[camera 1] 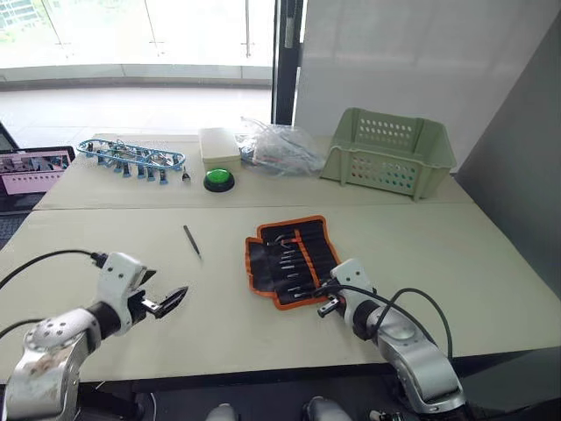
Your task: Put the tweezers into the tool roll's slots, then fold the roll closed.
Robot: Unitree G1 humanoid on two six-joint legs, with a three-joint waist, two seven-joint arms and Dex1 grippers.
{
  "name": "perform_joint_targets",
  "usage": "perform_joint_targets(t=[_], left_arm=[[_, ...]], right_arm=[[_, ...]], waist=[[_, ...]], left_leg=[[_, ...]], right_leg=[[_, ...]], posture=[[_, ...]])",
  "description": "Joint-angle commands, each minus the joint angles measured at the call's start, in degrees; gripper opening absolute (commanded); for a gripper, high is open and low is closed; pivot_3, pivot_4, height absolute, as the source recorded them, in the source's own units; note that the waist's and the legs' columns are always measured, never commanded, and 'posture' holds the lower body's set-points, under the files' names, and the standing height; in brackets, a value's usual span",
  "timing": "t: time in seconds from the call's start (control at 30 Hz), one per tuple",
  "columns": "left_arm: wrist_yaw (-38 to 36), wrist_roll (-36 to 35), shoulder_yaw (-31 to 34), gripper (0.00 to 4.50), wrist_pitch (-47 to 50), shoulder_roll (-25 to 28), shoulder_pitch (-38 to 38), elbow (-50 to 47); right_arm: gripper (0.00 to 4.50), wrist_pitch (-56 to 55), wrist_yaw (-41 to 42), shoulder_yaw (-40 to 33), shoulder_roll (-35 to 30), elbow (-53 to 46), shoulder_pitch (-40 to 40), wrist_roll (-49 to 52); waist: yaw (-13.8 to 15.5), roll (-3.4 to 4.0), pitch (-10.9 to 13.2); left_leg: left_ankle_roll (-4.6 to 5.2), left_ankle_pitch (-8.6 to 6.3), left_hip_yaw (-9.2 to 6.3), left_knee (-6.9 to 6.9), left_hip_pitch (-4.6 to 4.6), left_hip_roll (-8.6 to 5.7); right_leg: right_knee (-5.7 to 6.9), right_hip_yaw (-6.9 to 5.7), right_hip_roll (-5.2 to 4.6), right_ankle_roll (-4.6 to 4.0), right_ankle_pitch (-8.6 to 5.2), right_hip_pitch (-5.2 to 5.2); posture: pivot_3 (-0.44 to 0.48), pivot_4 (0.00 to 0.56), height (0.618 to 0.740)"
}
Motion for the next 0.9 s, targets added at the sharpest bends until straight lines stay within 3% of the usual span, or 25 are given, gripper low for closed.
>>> perform_joint_targets(t=[0.03, 0.27, 0.37, 0.6, 0.9], left_arm=[[4.4, -2.2, 5.0, 4.49, -1.0, -2.8, 4.0, -6.6], [7.7, -4.8, 7.8, 4.49, -4.3, -10.0, 18.4, -14.3], [9.4, -5.3, 7.3, 4.49, -5.0, -10.8, 20.5, -15.7], [14.0, -3.6, 0.7, 4.49, -5.5, -10.1, 15.6, -13.3], [26.8, 2.0, -9.5, 4.49, -3.7, -13.4, -1.0, -1.8]], right_arm=[[0.0, 0.9, 2.2, 1.9, -0.6, 4.3, 1.0, 0.6], [0.0, -0.1, 3.7, 2.6, -0.6, 6.2, -0.2, 0.4], [0.0, -0.5, 4.2, 2.8, -0.5, 6.9, -0.7, 0.2], [0.0, -0.7, 4.4, 3.0, -0.3, 7.6, -1.4, 0.2], [0.0, -0.4, 4.5, 2.4, -0.5, 7.4, -2.0, 0.0]], waist=[[0.1, -0.13, -0.1], [-0.5, -0.17, -0.1], [-0.4, -0.2, -0.1], [-0.3, -0.16, 0.0], [-0.5, -0.31, -0.2]], left_leg=[[0.0, 0.0, 0.0, 0.0, 0.04, 0.03], [-0.02, -0.01, 0.14, 0.01, 0.07, 0.08], [-0.03, -0.02, 0.16, 0.01, 0.03, 0.09], [-0.5, -0.3, 0.04, 0.01, 0.27, 0.09], [-0.03, -0.02, 0.1, 0.0, 0.1, 0.06]], right_leg=[[0.0, -0.03, 0.01, -0.07, -0.01, 0.04], [-0.02, 0.05, -0.02, -0.14, -0.01, -0.01], [-0.03, 0.06, -0.02, -0.16, -0.02, -0.08], [-0.25, 0.06, 0.0, -0.23, -0.07, -0.13], [-0.1, 0.06, 0.09, 0.0, 0.18, -0.04]], posture=[[0.0, 0.15, 0.725], [0.0, 0.15, 0.725], [0.0, 0.15, 0.725], [0.0, 0.15, 0.725], [0.0, 0.15, 0.725]])
